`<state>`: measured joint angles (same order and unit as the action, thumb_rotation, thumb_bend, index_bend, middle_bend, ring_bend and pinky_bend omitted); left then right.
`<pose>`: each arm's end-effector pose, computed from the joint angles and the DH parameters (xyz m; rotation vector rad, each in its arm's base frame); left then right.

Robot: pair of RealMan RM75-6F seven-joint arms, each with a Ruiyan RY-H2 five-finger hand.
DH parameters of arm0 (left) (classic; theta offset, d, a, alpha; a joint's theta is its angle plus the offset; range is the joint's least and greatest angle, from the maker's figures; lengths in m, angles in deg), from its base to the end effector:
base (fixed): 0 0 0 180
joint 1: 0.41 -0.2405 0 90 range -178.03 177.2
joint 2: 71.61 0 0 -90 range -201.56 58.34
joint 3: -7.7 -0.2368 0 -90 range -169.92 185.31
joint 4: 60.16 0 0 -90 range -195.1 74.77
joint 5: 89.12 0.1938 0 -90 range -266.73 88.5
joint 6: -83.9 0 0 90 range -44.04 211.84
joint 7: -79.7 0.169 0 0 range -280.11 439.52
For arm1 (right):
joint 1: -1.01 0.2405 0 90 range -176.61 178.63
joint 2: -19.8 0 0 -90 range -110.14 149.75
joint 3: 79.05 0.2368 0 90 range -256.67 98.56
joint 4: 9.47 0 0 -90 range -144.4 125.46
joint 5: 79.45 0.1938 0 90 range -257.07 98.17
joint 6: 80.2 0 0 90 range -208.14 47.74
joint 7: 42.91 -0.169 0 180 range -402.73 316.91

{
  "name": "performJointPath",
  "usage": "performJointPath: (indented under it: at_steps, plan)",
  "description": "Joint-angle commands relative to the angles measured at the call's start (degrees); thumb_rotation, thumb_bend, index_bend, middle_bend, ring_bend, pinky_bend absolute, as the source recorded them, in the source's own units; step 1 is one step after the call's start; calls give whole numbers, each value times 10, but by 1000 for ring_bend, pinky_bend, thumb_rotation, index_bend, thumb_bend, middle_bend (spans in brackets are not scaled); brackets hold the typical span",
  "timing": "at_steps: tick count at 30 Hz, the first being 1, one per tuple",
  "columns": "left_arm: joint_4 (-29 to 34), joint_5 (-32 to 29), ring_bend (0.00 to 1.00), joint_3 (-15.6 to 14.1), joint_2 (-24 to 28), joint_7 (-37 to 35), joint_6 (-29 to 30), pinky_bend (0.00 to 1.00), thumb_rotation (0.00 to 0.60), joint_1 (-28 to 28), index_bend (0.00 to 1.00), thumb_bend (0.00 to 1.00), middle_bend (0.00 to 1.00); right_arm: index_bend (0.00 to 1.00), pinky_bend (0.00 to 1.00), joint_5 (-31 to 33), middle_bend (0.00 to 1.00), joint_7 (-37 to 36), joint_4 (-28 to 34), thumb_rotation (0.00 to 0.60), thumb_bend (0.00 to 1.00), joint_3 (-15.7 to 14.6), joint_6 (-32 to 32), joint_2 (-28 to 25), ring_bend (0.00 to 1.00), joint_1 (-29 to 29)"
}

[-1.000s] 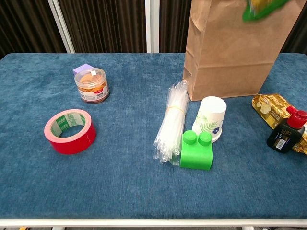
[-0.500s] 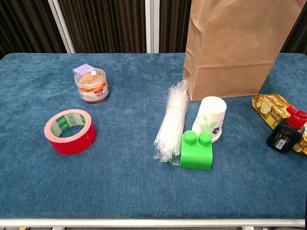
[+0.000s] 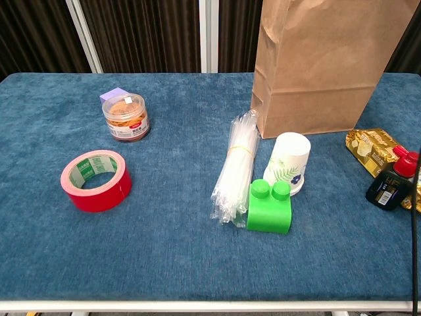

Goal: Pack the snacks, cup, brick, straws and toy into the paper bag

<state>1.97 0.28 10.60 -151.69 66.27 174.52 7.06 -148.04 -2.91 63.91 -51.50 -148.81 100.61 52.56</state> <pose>-0.3248 0.2214 0.1393 -1.3970 -0.7704 -1.0186 -0.0529 -0.4454 0.1658 1.3833 -0.1225 0.9569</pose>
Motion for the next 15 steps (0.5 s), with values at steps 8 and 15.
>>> performJointPath:
  at_steps: [8,15]
  plan:
    - [-13,-2,9,-3,-1,-18,2,136,600,-5,114,183,105,653,566,58,558,-18,30,600,38,-9,40,-12,456,4]
    - [-19,2,9,-4,-1,-26,12,137,600,-9,114,183,105,608,527,80,527,-8,56,600,0,-20,46,-30,422,2]
